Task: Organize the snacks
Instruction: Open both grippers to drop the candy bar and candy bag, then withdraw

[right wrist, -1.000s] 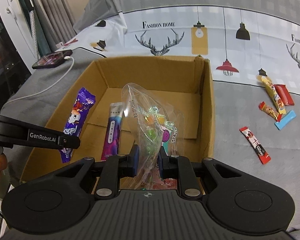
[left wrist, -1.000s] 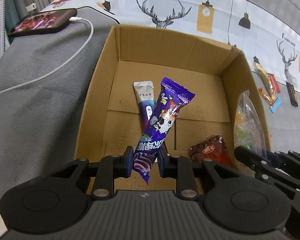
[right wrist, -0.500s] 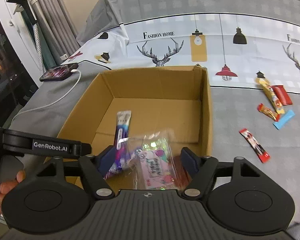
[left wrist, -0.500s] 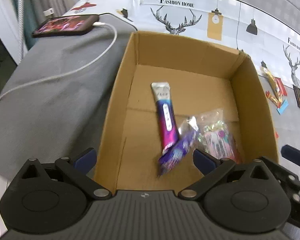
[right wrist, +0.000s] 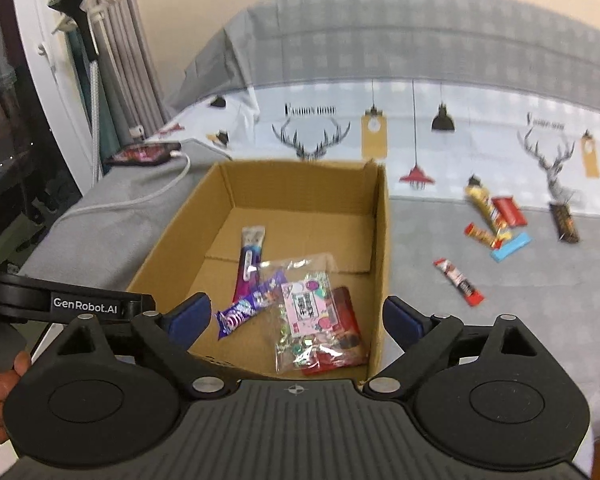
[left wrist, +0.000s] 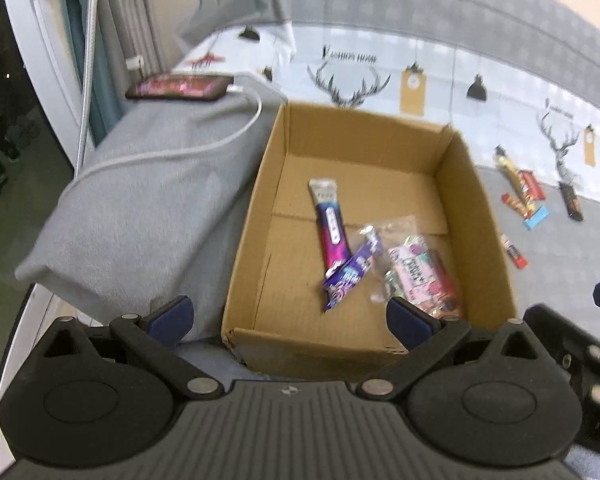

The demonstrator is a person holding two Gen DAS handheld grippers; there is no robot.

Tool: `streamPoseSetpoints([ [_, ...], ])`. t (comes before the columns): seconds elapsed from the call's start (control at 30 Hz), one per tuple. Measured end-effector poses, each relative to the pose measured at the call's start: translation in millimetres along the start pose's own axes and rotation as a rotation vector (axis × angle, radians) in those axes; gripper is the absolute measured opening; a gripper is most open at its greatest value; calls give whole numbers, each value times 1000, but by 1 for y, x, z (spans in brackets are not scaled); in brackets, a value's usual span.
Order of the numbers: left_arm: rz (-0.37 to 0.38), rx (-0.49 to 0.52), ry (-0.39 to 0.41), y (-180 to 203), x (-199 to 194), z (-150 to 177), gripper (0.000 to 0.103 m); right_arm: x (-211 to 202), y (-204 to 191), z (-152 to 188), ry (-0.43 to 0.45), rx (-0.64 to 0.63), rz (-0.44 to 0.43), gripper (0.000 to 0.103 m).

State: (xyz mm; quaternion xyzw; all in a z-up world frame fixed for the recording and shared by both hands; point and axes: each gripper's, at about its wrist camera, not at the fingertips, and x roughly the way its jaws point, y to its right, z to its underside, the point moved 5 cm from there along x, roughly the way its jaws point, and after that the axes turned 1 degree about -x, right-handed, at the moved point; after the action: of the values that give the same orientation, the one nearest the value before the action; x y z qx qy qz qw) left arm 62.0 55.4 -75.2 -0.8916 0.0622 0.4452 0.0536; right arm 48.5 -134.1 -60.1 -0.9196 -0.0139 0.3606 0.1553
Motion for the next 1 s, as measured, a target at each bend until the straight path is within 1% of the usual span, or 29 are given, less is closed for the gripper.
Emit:
streamPoseSetpoints([
  [0.13, 17, -29, 37, 5, -24, 2, 102, -32, -5, 0, 53, -45, 12, 98],
  [0.2, 44, -40, 65, 7, -37, 4, 102, -49, -8, 1, 91, -64, 7, 100],
  [0.3, 26, -18, 85, 8, -51, 8, 102, -68, -10, 1, 136, -69, 20, 101],
  [0.43, 4, -3, 118, 10, -67, 12, 102, -86, -12, 4, 191, -63, 8, 103],
  [0.53, 10, 0, 117, 15, -75, 19, 103, -94, -8, 9, 190, -46, -4, 103],
  [0.67, 11, 39, 125, 25, -84, 26, 102, -102, -1, 12, 196, -13, -2, 103],
  [0.83, 1, 63, 156, 32, -97, 28, 102, -111, 2, 15, 208, 10, -12, 103],
  [1.0, -4, 85, 151, 39, -100, 27, 102, -116, 6, 18, 226, 30, -18, 103],
])
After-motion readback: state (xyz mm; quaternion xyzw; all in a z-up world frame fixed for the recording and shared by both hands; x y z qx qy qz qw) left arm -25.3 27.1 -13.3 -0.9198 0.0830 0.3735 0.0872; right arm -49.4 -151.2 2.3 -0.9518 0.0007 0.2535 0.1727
